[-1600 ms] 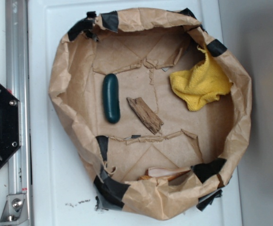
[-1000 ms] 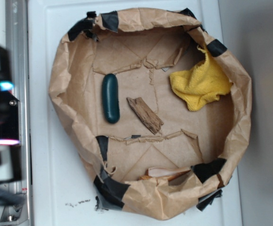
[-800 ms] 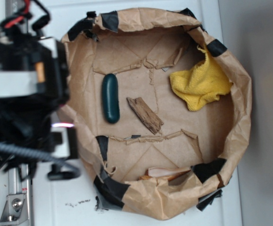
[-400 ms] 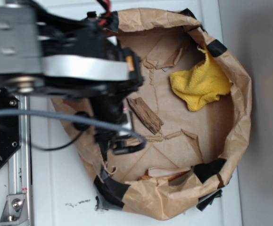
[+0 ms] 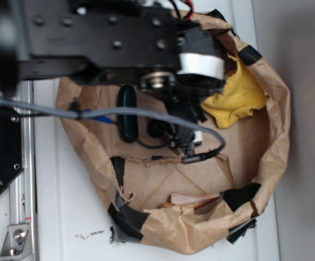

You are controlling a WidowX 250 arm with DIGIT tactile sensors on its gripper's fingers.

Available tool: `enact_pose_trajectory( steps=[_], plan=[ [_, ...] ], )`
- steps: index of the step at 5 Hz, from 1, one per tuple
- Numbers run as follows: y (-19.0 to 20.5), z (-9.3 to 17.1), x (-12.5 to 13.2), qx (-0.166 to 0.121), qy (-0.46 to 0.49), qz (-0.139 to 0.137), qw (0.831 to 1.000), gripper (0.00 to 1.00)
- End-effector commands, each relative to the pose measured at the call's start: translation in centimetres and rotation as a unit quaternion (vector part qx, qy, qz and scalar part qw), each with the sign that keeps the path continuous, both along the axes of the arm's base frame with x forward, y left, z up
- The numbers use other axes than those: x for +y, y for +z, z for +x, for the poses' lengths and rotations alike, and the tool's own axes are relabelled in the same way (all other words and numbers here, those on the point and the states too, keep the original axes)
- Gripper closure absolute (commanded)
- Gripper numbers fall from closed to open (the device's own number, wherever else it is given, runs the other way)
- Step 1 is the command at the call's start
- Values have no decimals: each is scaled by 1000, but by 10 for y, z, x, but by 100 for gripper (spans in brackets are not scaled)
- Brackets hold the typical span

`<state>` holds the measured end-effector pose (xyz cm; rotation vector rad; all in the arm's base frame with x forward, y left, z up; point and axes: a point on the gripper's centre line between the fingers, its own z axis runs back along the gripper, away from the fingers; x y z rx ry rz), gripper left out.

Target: Grab the yellow cloth.

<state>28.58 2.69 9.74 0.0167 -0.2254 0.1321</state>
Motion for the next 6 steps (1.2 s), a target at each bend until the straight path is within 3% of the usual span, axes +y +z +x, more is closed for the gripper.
enact_pose_trajectory(
  steps=[1, 2, 3, 5, 6],
  plan=[
    [-23, 44, 7, -19, -17, 37, 999, 0],
    [-43, 54, 11, -4, -8, 52, 999, 0],
    [-52, 52, 13, -8, 41, 44, 998, 100],
    [-35, 39, 15, -17, 37, 43, 998, 100],
    [9, 21, 12, -33, 5, 22, 999, 100]
  ],
)
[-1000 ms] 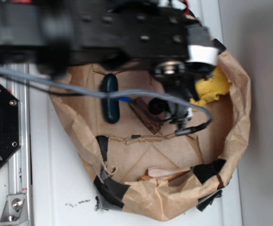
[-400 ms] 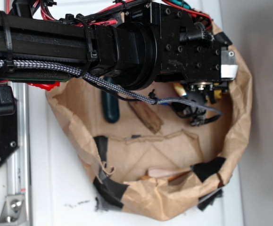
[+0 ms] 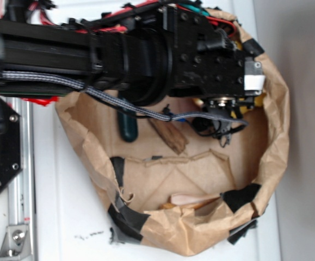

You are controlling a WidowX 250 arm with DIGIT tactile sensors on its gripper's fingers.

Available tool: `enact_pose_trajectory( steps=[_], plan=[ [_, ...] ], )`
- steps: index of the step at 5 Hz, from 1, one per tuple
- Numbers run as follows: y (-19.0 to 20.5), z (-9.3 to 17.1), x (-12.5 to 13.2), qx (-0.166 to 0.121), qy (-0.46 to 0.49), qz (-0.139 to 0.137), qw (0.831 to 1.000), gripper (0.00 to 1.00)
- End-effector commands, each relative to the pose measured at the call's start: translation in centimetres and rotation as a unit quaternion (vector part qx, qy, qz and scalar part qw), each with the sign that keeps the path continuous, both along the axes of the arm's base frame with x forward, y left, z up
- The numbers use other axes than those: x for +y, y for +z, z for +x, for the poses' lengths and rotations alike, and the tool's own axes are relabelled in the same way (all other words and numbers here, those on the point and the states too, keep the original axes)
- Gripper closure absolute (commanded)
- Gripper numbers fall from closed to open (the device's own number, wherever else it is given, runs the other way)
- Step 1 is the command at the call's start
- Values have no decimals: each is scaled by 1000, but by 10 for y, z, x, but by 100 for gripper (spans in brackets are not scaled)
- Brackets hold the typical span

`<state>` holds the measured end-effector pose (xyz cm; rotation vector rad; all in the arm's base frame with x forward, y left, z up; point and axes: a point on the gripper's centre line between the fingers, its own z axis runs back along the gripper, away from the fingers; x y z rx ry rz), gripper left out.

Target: Grab the yellow cloth.

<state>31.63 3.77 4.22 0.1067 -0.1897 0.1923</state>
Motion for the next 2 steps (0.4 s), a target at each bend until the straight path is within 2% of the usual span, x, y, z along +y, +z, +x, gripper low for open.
enact_pose_trajectory(
  steps=[1, 2],
  plan=[
    [89, -24, -9, -29, -71, -46, 996, 100],
    [98, -47, -27, -6, -108, -45, 993, 100]
  ],
)
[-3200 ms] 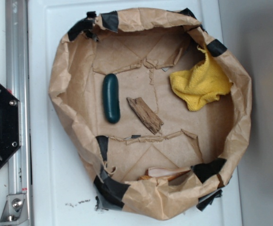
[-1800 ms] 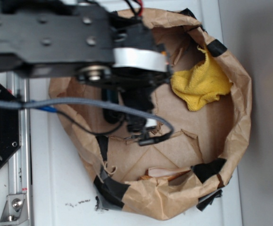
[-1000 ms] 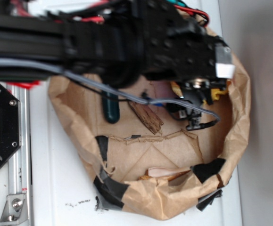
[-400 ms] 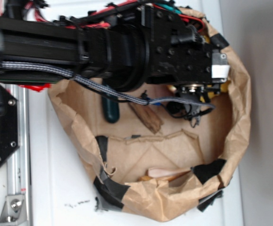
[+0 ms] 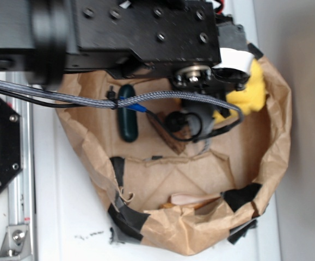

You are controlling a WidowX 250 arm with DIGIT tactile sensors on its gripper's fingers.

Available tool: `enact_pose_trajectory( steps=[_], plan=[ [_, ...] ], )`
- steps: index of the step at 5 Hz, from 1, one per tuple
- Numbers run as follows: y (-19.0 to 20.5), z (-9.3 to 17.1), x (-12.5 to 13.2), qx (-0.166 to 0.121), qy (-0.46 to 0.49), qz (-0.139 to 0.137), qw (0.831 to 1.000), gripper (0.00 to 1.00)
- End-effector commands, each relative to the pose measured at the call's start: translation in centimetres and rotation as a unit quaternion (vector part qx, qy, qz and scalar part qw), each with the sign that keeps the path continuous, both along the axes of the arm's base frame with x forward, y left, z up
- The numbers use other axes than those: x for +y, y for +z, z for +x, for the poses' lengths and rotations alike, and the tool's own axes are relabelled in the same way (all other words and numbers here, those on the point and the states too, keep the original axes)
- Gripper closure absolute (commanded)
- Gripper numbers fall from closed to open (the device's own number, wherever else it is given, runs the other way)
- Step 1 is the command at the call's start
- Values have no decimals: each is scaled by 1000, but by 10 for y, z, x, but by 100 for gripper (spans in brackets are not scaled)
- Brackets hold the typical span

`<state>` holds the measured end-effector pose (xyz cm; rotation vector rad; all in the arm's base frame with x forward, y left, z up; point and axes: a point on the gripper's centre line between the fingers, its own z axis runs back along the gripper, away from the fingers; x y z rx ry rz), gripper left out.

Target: Grab the yellow cloth.

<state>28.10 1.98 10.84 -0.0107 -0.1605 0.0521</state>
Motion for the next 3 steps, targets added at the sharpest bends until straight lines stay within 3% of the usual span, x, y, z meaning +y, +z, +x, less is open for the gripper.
enact_pose_trajectory(
  steps=[1, 3],
  plan=[
    [28, -23, -21, 4, -44, 0, 999, 100],
    [20, -20, -17, 8, -45, 9, 999, 100]
  ],
)
